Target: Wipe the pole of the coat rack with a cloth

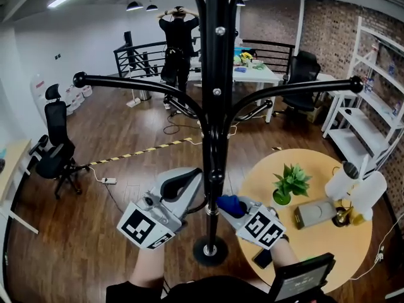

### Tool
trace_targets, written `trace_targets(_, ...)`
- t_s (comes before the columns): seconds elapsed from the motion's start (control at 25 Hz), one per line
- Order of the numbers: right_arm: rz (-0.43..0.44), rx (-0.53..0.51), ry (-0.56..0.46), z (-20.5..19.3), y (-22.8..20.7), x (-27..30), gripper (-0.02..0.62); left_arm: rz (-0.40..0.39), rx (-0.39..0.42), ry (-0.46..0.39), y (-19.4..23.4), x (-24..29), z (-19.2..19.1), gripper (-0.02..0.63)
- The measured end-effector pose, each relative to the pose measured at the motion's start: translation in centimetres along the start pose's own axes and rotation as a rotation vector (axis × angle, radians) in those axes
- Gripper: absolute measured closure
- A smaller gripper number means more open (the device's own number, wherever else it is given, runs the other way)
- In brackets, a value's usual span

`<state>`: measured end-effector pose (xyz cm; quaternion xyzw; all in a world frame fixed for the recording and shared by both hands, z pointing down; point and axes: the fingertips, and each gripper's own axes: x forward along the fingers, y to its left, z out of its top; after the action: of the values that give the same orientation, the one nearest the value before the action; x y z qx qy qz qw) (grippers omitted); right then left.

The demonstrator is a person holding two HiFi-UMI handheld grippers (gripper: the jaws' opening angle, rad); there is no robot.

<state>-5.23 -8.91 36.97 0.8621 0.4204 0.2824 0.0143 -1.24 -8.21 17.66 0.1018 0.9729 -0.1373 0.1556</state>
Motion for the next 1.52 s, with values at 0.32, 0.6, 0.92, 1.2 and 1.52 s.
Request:
trace_targets(0.32,-0.045,0.320,-0.686,10.9,-4.7,-6.6,0.574,0.025,0.010,0.005,1.2,-1.1,0.2,0.612)
trace_targets(0.6,-0.122,0.292,-1.031,19.1,-8.7,-12.7,0.574,0.023,0.026,0.008,1.5,-1.4,0.6,0.612)
trace_targets(0.92,-0.095,0.288,-1.276,25.2,-10.5,-18.6,0.572,0.036,0.057,0.011,2.1,-2.3,1.6,0.612)
trace_targets(1.2,-0.165,0.136,-1.400,28.0,-9.0,-25.5,0.573,0.030,0.066,0.003,2.2,-2.4,2.1,0.612)
trace_targets(1.52,-0.341,0.038,-1.492,27.3,-9.0,-33.4,0.574,-0.008,0.047,-0.013,1.3,-1.4,1.5,0.612)
